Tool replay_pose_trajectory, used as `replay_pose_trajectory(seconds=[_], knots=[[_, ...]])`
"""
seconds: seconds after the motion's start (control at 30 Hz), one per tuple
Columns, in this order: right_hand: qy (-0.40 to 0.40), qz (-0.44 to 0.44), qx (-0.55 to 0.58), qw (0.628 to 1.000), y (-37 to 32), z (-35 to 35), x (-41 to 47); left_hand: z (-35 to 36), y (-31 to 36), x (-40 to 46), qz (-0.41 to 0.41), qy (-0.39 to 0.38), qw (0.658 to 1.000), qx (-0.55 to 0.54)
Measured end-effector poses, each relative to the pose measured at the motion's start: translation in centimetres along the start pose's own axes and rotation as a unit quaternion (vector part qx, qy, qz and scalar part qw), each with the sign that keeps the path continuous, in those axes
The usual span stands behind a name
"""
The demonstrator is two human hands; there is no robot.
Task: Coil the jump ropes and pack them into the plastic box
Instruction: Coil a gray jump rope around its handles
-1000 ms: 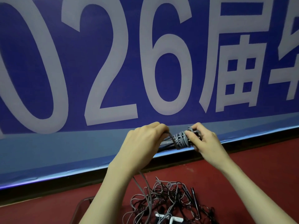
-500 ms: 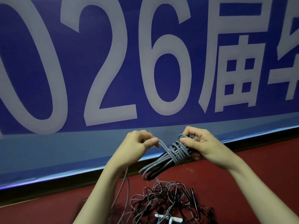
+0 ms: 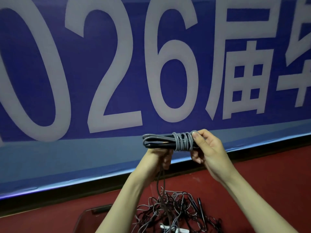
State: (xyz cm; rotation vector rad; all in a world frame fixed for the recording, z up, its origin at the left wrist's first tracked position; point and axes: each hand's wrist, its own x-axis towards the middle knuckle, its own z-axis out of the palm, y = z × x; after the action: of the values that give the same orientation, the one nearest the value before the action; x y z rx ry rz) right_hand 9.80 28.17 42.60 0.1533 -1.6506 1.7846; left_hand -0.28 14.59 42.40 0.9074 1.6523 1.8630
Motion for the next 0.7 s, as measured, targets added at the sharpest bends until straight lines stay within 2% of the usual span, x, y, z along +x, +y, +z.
replay_pose_trajectory(seconds=[0.13,0.23,0.3,0.37,0.53,0.7], knots=[[0.1,-0.027,0.019,0.994,0.5,0.7,0.0,0.9,-0.7,0.4,0.019,0.036,0.999,0.02],[0.183,-0.042,0.042,0.981,0.3,0.2,0.6,1.6,-1.7,-0.3,0.076,0.078,0.981,0.16],[0.223,-0.043,0.046,0.973,0.1,-0.5,1.0,1.9,-2.1,-0.7,0.113,0.069,0.955,0.266],[0.254,-0.041,0.055,0.965,0.2,-1.1,1.3,1.9,-2.1,-0.7,0.127,0.065,0.938,0.317],[0.284,-0.05,0.03,0.957,1.2,-1.9,1.4,1.7,-0.5,-0.5,0.125,0.123,0.922,0.345],[0.269,-0.137,-0.189,0.934,2.2,-2.4,0.9,2.4,1.0,-1.0,0.072,0.133,0.95,0.272]])
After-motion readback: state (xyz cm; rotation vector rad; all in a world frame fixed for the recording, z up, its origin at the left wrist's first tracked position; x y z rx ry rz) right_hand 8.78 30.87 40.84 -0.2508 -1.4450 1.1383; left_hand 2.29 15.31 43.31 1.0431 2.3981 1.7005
